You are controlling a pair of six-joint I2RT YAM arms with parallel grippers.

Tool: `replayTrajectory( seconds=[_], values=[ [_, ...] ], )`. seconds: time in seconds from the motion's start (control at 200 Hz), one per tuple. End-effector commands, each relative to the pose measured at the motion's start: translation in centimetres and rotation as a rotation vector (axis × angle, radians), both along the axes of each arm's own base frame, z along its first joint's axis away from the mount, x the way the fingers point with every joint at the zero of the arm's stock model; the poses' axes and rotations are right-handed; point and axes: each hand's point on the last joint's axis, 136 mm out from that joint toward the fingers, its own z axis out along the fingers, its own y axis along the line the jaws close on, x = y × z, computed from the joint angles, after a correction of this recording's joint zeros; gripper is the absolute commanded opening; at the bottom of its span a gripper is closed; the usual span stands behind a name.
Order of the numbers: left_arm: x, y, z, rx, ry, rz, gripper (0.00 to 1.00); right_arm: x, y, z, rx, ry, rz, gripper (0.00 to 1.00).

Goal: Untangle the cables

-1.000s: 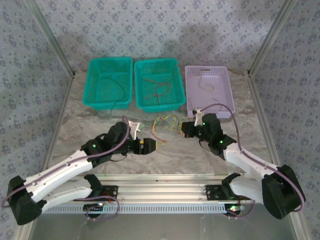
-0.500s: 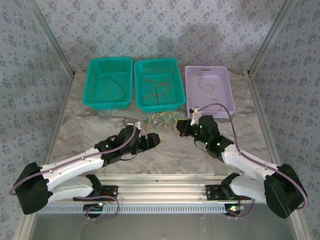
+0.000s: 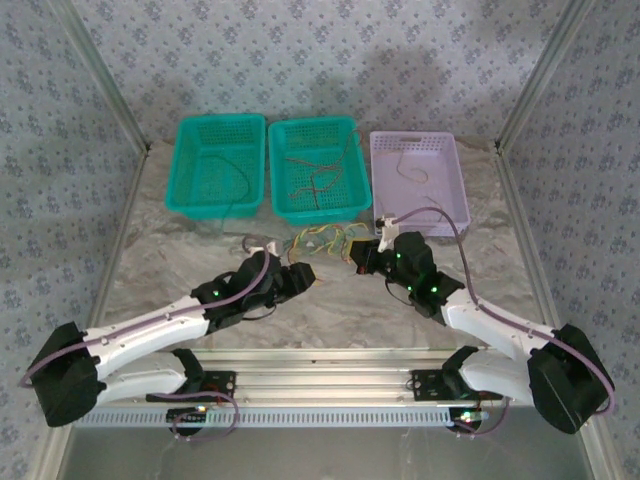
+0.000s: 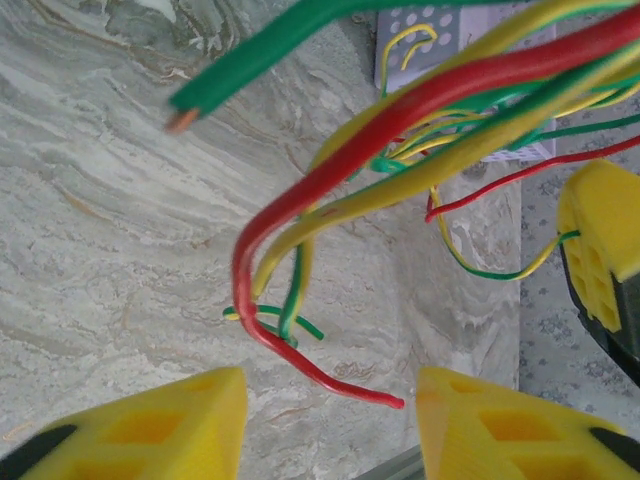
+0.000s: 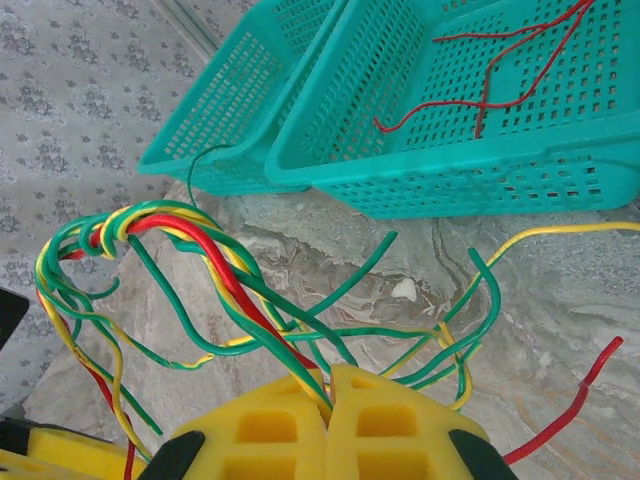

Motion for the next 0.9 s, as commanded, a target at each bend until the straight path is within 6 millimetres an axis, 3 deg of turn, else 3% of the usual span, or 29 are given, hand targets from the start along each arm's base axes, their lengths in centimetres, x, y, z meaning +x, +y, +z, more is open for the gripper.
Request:
replayTrajectory(
  seconds=[0.0,0.385,0.645,0.69,0.894],
  values=[
    [0.3,-0.8,0.9,-0.037,-0.009,0.002,0.4,0.4,0.4,1.8,0.021,-0.061,-0.007,0.0],
    [0.4,-1.0,0.8,-0.025,-0.01,-0.002,0.22,0.2,0.6,1.7,0.011,-0.067,0.002,0.0],
    [0.3,-0.7,0.8,-0.011,-0.013,-0.004,0.04,0.2,0.4,1.4,-0.004,-0.067,-0.004,0.0],
    [0.3,-0.7,0.8,-0.01,-0.015,-0.006,0.0,0.2,0.3,1.2,-0.012,-0.065,-0.006,0.0],
    [-0.2,0.4,1.9,0.003,-0.032,-0.023,0.0,0.9,-1.4,-1.4,-0.133,-0.028,-0.083,0.0]
  ],
)
